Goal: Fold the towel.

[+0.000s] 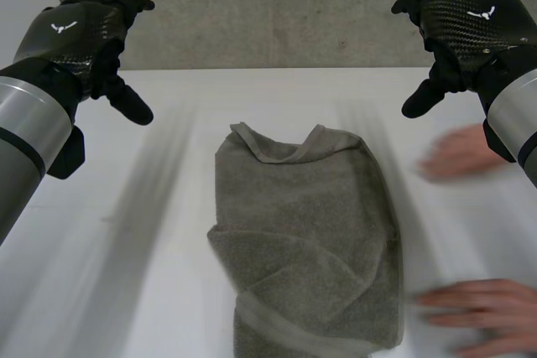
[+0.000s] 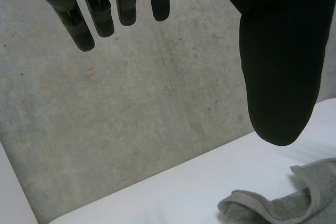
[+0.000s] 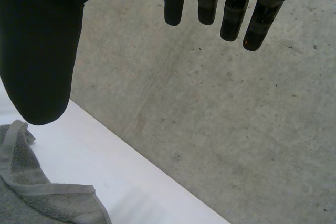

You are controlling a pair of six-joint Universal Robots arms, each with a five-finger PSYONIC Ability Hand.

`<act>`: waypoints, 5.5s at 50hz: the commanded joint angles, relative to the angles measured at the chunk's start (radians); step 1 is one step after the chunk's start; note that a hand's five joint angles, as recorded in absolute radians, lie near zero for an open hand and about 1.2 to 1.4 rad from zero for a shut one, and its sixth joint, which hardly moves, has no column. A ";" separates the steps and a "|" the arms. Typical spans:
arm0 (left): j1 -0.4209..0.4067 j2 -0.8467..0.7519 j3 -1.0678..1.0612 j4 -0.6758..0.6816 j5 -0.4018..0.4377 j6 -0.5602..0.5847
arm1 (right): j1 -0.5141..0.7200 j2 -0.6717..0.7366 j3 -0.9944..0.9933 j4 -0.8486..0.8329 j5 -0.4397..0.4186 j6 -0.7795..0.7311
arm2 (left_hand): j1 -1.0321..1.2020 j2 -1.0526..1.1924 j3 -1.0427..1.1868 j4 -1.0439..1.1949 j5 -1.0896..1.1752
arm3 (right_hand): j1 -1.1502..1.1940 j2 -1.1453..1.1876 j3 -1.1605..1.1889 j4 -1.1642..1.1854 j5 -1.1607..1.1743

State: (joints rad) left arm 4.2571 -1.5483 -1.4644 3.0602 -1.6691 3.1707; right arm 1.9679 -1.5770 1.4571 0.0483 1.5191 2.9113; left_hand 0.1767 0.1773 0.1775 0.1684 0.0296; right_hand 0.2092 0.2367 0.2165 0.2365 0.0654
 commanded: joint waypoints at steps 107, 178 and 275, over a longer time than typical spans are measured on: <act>0.087 -0.549 -0.010 0.315 0.223 0.532 | -0.007 0.696 -0.217 -0.133 -0.401 -0.432 | 0.069 0.069 0.068 0.077 0.042 | 0.134 0.106 0.127 0.107 0.103; -0.089 -0.449 -0.271 0.104 -0.104 -0.153 | 0.011 0.858 -0.468 -0.196 -0.423 -0.362 | 0.324 0.324 0.324 0.333 0.297 | 1.187 1.160 1.180 1.160 1.156; 0.150 -0.386 0.203 0.842 0.075 0.291 | -0.142 0.331 -0.391 -0.407 -0.051 -0.350 | 1.220 1.219 1.219 1.228 1.192 | 1.187 1.160 1.180 1.160 1.156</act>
State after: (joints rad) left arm 4.3946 -1.9604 -1.1696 4.0938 -1.5956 3.4705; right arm 1.8246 -1.2164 0.9756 -0.4978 1.5127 2.5672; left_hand 1.1998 1.2181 1.2160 1.2176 1.0399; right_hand 0.9681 1.1745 1.1850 1.1941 0.9878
